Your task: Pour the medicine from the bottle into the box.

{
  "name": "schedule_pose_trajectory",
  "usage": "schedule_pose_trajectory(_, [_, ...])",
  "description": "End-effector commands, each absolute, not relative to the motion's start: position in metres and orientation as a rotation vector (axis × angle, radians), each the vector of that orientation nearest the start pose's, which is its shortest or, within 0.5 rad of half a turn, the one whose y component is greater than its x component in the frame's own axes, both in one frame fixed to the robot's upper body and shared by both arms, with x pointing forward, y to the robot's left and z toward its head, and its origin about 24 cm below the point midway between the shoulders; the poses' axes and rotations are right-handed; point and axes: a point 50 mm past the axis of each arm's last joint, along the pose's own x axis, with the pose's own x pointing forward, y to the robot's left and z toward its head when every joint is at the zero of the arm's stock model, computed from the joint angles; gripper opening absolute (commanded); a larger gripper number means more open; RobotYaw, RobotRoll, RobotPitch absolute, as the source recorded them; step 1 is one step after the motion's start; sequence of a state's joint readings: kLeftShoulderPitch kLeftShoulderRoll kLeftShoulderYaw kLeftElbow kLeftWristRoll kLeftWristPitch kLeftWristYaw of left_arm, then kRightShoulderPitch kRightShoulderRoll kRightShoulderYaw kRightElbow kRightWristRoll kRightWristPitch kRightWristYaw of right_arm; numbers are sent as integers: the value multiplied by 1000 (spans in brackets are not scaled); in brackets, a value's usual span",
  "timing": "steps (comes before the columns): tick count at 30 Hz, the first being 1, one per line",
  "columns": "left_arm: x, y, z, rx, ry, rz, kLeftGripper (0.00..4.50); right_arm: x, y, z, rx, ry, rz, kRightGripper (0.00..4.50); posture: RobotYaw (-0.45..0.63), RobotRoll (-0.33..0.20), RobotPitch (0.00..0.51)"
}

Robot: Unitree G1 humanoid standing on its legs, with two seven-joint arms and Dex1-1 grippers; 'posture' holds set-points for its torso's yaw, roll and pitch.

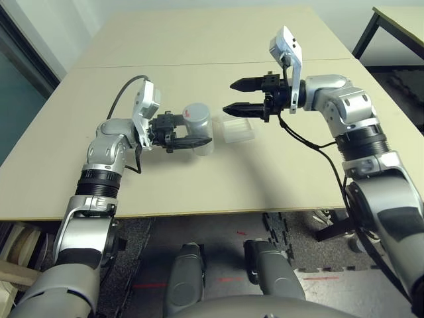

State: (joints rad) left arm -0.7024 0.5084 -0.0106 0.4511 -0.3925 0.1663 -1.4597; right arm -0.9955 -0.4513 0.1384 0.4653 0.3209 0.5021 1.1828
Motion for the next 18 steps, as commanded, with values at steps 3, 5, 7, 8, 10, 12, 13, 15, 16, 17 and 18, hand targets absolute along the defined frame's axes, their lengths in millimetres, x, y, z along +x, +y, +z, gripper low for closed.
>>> schedule_pose_trajectory(3, [330,179,165,157,-33,-1440,2659,354,-127,228,-185,89,1287,4500,-88,0,95])
schedule_pose_trajectory(5, [330,179,165,158,-33,-1442,2659,351,-122,233,-173,74,1306,4500,-88,0,93])
schedule_pose_trajectory(7, [330,179,165,158,-32,-1442,2659,348,-115,238,-161,58,1329,4500,-88,0,92])
schedule_pose_trajectory(8, [331,179,165,159,-32,-1442,2659,346,-112,240,-155,51,1341,4500,-88,0,90])
schedule_pose_trajectory(10, [331,179,164,161,-32,-1440,2659,342,-104,244,-147,37,1369,4500,-88,0,90])
schedule_pose_trajectory(12, [332,180,164,161,-32,-1439,2659,337,-94,246,-139,29,1398,4500,-87,0,88])
schedule_pose_trajectory(13, [332,180,164,161,-32,-1438,2659,335,-91,247,-134,27,1409,4500,-87,0,88])
schedule_pose_trajectory(15, [332,180,165,162,-33,-1438,2659,333,-84,247,-127,25,1427,4500,-86,0,88])
schedule_pose_trajectory(16, [332,180,165,162,-33,-1438,2659,332,-82,246,-126,25,1434,4500,-86,0,88])
schedule_pose_trajectory(17, [332,180,165,162,-33,-1438,2659,330,-78,246,-125,24,1446,4500,-84,0,84])
schedule_pose_trajectory(18, [332,180,165,163,-34,-1438,2659,329,-74,246,-122,22,1457,4500,-84,0,83])
